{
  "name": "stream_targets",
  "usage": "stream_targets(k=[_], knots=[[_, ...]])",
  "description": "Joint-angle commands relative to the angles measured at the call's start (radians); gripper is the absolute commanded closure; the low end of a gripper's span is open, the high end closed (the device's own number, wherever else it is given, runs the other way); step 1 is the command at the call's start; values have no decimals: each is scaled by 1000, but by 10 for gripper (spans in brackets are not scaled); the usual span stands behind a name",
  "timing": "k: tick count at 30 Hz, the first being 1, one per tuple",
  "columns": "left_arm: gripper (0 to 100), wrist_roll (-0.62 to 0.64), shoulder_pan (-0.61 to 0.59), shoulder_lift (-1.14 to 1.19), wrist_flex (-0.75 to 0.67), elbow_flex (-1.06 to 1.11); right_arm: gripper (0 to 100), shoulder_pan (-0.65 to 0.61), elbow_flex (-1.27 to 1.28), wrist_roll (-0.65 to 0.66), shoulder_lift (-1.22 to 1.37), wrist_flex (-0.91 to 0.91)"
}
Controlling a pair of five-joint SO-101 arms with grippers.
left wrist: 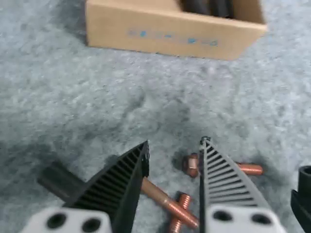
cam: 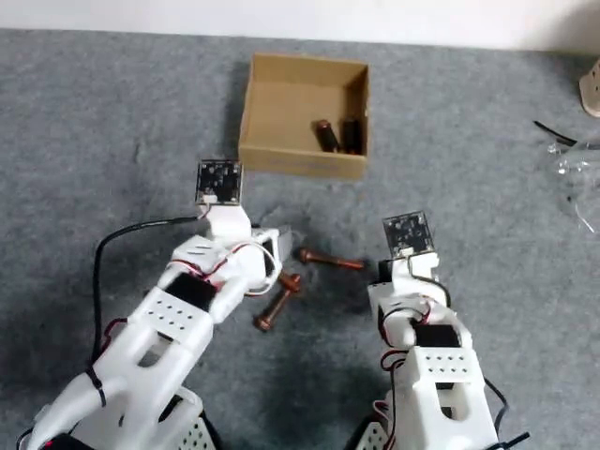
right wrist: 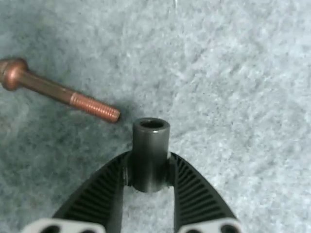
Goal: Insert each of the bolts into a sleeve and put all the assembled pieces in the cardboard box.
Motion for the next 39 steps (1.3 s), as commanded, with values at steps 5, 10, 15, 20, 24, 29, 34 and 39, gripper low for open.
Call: stream_targets(k=[5,10,15,20,24,29,34,39], knots=[[835,186,28,1,18,-62,994,-16,-4,23,-22,-36],[835,239,25,2,236,-176,994,-16,-4,23,-22,-36],[835,292,24,5,423,-266,994,-16,-4,23,-22,-36],[835,292,30,140,374,-278,994,-21,-8,23,-22,-36],[835,344,24,338,367,-381,994,-21,-10,23,-22,-35],[835,376,27,498,440,-484,994,-18,-8,25,-22,-33],[835,416,22,538,497,-532,994,-18,-10,25,-22,-8],[835,419,25,572,496,-532,994,-18,-10,25,-22,-8]])
